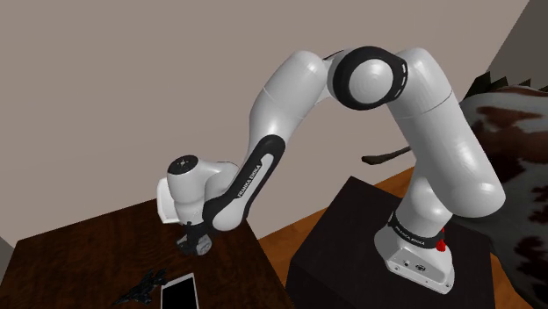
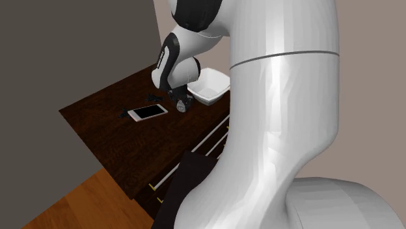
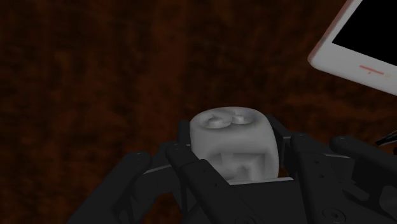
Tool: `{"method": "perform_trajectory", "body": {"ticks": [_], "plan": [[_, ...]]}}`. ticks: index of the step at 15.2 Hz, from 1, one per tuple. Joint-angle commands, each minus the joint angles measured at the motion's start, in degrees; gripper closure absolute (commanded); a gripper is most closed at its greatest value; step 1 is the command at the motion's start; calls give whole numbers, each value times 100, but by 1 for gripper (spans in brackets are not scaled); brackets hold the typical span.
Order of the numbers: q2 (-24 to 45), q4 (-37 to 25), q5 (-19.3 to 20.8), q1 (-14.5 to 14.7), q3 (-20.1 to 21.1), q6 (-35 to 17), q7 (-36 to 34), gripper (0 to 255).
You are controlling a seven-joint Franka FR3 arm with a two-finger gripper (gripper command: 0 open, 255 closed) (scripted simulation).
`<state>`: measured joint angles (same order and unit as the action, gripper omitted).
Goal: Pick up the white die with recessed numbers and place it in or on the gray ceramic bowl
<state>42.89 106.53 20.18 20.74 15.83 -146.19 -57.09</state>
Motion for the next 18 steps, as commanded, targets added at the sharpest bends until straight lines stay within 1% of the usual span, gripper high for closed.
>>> {"method": "perform_trajectory", "body": {"ticks": [1, 18], "plan": [[-113, 31, -38, -30, 42, 85, 24, 255], [-1147, 242, -445, -306, 415, 897, 286, 255]]}}
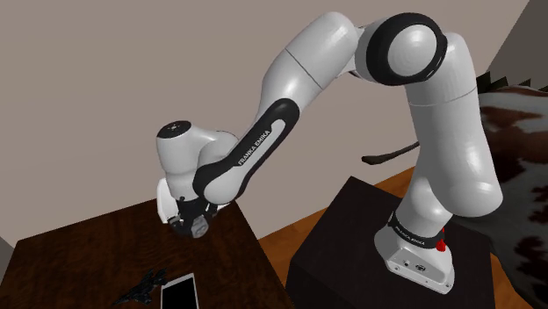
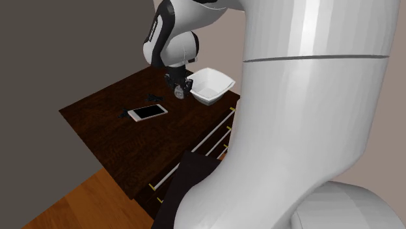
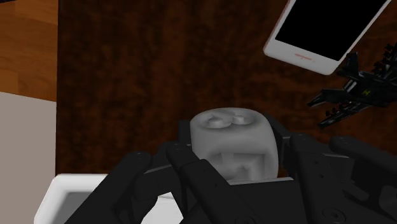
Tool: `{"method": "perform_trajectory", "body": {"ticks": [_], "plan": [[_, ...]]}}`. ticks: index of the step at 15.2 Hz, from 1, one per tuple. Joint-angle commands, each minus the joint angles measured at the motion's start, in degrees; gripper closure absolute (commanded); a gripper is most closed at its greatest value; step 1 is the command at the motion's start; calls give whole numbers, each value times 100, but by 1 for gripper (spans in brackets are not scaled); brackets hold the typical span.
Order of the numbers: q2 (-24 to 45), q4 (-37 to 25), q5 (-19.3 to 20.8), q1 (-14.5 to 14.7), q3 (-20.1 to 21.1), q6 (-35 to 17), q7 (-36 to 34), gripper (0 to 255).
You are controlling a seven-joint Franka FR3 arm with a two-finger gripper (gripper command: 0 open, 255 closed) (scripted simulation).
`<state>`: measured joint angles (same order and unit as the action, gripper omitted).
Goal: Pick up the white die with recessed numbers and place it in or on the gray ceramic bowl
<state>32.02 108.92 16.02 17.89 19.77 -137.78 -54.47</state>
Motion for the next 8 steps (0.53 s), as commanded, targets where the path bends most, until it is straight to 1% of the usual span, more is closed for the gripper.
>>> {"method": "perform_trajectory", "body": {"ticks": [1, 8], "plan": [[-116, 4, -55, -35, 41, 109, 41, 255], [-488, -24, -240, -126, 167, 492, 160, 255]]}}
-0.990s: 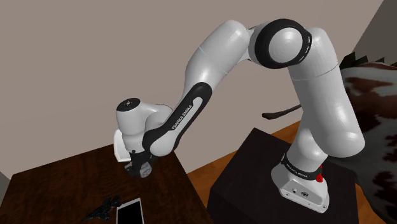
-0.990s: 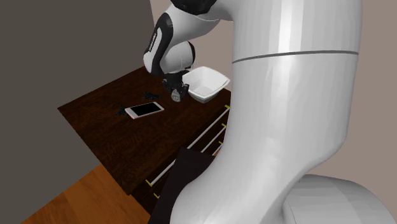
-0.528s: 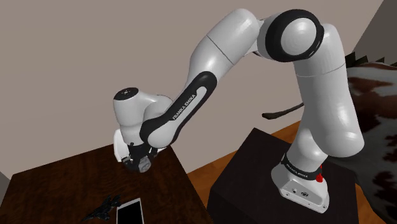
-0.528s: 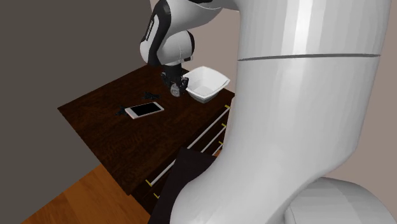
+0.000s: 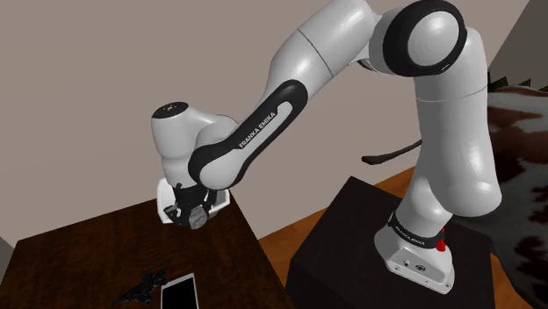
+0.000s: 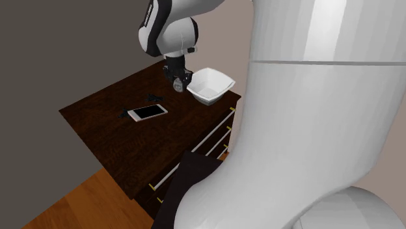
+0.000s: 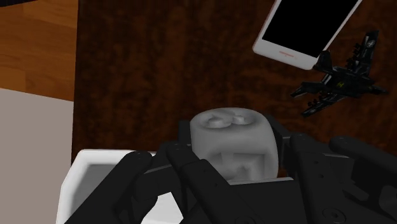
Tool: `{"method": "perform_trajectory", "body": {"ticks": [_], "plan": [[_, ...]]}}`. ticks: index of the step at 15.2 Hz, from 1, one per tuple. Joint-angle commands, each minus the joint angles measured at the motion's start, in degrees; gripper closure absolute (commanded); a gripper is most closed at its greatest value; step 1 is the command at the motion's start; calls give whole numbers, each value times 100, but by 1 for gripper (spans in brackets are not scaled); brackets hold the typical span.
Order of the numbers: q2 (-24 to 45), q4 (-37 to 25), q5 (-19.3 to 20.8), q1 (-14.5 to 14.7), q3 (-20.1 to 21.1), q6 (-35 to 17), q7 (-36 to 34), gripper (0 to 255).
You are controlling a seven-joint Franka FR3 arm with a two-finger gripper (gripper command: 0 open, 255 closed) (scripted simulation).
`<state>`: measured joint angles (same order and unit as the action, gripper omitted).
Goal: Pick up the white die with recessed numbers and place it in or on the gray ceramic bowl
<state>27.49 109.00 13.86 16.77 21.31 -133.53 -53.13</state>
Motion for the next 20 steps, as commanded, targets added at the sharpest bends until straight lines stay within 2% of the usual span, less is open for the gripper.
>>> {"method": "perform_trajectory", "body": {"ticks": [1, 5, 7, 13, 19, 20], "plan": [[-85, -41, -50, -26, 29, 123, 43, 255], [-262, -85, -144, -65, 84, 333, 103, 255], [-110, -332, -130, -190, 9, 423, 326, 255], [454, -1261, -87, -516, -200, 774, 968, 255], [1187, -2509, -51, -754, -381, 1269, 1566, 255], [1225, -2492, -39, -751, -389, 1216, 1558, 255]]}}
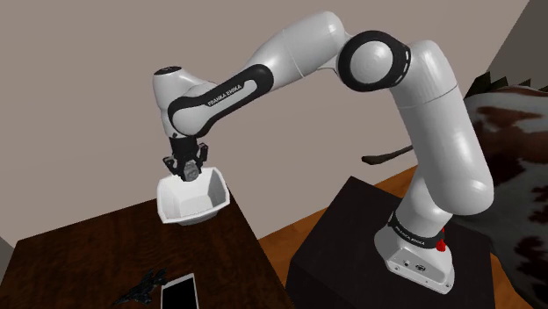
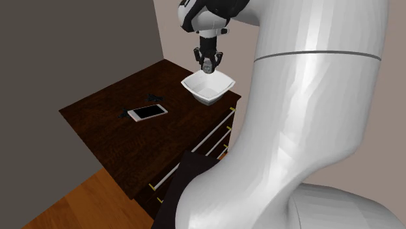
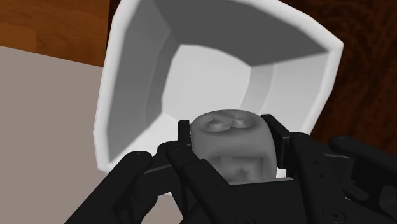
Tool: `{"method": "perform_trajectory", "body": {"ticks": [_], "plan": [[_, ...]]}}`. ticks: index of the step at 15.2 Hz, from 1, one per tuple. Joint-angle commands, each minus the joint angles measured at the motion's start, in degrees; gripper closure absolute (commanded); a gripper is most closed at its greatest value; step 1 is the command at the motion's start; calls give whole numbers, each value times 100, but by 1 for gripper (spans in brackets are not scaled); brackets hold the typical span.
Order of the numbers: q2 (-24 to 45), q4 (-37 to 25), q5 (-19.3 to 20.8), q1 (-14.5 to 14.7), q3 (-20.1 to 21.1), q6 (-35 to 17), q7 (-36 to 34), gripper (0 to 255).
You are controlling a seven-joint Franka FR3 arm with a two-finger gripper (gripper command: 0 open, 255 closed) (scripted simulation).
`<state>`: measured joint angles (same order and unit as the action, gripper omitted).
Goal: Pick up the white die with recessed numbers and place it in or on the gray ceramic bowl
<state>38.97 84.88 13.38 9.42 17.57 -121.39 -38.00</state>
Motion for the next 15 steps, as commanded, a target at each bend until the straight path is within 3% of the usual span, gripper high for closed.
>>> {"method": "perform_trajectory", "body": {"ticks": [1, 15], "plan": [[116, -65, 21, -12, -25, -52, 37, 255], [603, 2, 158, 53, -136, -599, -41, 255]]}}
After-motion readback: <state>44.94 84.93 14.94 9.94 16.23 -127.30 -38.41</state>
